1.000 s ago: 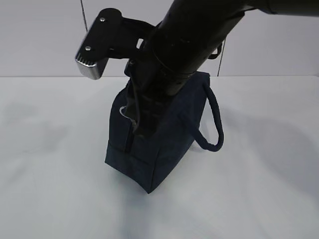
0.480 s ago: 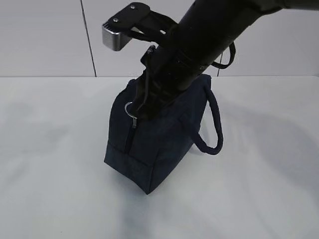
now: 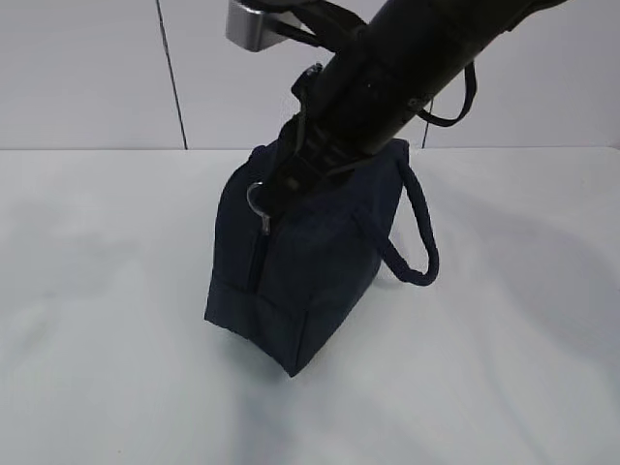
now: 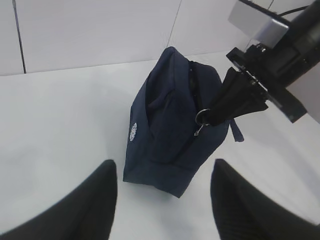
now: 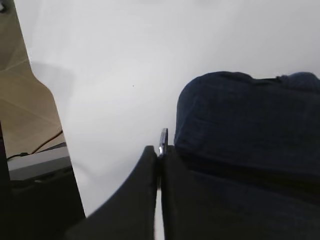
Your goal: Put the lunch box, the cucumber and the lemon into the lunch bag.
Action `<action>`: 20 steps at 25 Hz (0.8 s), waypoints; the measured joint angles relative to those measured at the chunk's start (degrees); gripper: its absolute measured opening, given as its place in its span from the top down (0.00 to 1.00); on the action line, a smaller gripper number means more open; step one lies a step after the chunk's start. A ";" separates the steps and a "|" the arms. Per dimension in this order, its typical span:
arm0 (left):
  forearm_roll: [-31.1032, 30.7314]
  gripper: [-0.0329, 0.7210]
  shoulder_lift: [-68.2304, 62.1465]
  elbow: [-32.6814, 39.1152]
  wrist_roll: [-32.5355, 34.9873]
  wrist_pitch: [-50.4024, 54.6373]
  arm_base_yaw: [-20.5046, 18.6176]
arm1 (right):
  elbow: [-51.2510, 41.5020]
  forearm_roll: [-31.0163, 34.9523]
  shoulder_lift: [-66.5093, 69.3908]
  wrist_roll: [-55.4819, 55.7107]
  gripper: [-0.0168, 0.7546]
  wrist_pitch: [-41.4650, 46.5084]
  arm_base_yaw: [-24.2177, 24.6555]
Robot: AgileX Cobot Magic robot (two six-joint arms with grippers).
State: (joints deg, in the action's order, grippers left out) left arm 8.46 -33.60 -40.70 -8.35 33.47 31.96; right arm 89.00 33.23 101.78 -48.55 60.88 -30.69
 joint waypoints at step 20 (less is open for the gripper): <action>-0.57 0.38 0.00 0.00 0.00 -0.12 0.00 | 2.59 2.62 0.15 -0.75 0.97 -3.35 0.93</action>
State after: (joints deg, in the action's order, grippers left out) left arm 7.89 -33.60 -40.70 -8.35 33.36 31.96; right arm 91.59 35.85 101.93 -49.31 57.53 -29.76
